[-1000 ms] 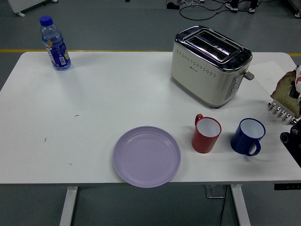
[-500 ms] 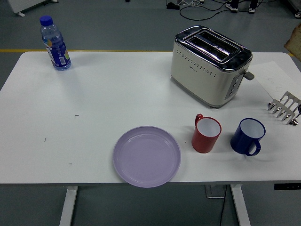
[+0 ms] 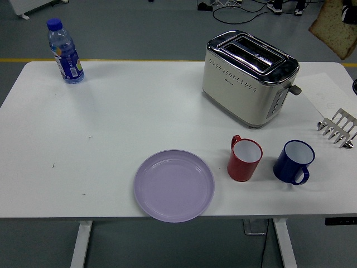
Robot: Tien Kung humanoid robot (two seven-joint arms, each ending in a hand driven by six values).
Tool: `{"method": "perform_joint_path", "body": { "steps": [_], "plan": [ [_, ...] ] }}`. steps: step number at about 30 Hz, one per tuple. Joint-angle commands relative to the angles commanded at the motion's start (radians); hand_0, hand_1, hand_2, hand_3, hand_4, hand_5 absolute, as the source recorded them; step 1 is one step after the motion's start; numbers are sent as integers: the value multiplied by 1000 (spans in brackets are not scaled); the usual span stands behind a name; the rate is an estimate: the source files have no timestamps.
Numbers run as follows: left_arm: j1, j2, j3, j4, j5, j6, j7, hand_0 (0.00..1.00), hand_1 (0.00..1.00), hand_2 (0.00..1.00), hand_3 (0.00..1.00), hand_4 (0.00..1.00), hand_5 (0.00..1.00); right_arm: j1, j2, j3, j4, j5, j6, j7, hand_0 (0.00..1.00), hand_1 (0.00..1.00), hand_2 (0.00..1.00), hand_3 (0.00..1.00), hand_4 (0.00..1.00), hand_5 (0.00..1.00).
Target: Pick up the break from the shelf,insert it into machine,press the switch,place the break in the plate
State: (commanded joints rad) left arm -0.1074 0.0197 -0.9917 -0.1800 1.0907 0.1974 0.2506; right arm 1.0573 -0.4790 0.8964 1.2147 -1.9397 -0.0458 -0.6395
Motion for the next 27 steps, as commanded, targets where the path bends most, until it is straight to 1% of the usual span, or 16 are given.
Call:
{"method": "perform_joint_path", "body": {
  "steps": [3, 4, 6, 9, 10, 11, 13, 14, 15, 16, 20, 24, 26, 27],
  "plan": [
    [3, 1, -1, 0, 1, 0, 2, 625, 446, 457, 510, 257, 817, 53, 35, -44, -50, 56, 19, 24, 177, 249, 358, 470, 319, 2],
    [3, 1, -1, 0, 2, 0, 2, 625, 446, 457, 510, 257, 817, 59, 39, -49, -56, 62, 21, 26, 177, 249, 358, 470, 319, 2],
    [6, 2, -2, 0, 4, 0, 4, 624, 446, 457, 510, 258, 818, 93, 72, -78, -102, 93, 32, 56, 181, 247, 356, 468, 308, 2],
    [9, 2, -1, 0, 3, 1, 4, 624, 446, 457, 510, 258, 818, 118, 102, -99, -144, 116, 39, 82, 181, 247, 356, 468, 308, 2],
    [12, 2, -3, 0, 4, 1, 5, 624, 446, 457, 510, 258, 818, 134, 123, -116, -170, 129, 41, 100, 181, 247, 356, 468, 308, 2],
    [12, 2, -3, 0, 4, 2, 5, 624, 446, 457, 510, 258, 818, 139, 130, -121, -180, 132, 42, 105, 181, 247, 356, 468, 308, 2],
    [14, 2, -6, 0, 11, 1, 7, 624, 446, 457, 510, 258, 818, 162, 159, -142, -220, 154, 43, 127, 184, 244, 356, 466, 298, 2],
    [15, 2, -6, 0, 14, 1, 8, 624, 446, 457, 510, 258, 818, 173, 175, -150, -245, 160, 41, 136, 184, 244, 356, 466, 298, 2],
    [16, 3, -6, 0, 15, 1, 8, 624, 446, 457, 510, 258, 818, 176, 181, -153, -257, 162, 40, 140, 184, 244, 356, 466, 298, 2],
    [18, 3, -10, 0, 17, 1, 9, 624, 446, 457, 510, 258, 818, 189, 202, -158, -285, 164, 31, 154, 184, 244, 356, 466, 298, 2],
    [20, 5, -13, 0, 23, 1, 11, 624, 446, 458, 510, 258, 818, 215, 248, -168, -369, 165, 10, 185, 189, 240, 354, 462, 295, 2],
    [20, 6, -15, 0, 26, 2, 11, 626, 447, 458, 510, 258, 818, 227, 273, -170, -414, 164, -3, 201, 197, 239, 352, 459, 291, 2],
    [19, 6, -17, 0, 26, 3, 10, 626, 447, 458, 510, 258, 818, 238, 297, -170, -448, 162, -15, 210, 197, 239, 352, 459, 291, 2],
    [18, 7, -19, 0, 27, 3, 10, 626, 447, 458, 510, 258, 818, 240, 302, -170, -456, 161, -18, 213, 197, 239, 352, 459, 291, 2]
  ]
}}
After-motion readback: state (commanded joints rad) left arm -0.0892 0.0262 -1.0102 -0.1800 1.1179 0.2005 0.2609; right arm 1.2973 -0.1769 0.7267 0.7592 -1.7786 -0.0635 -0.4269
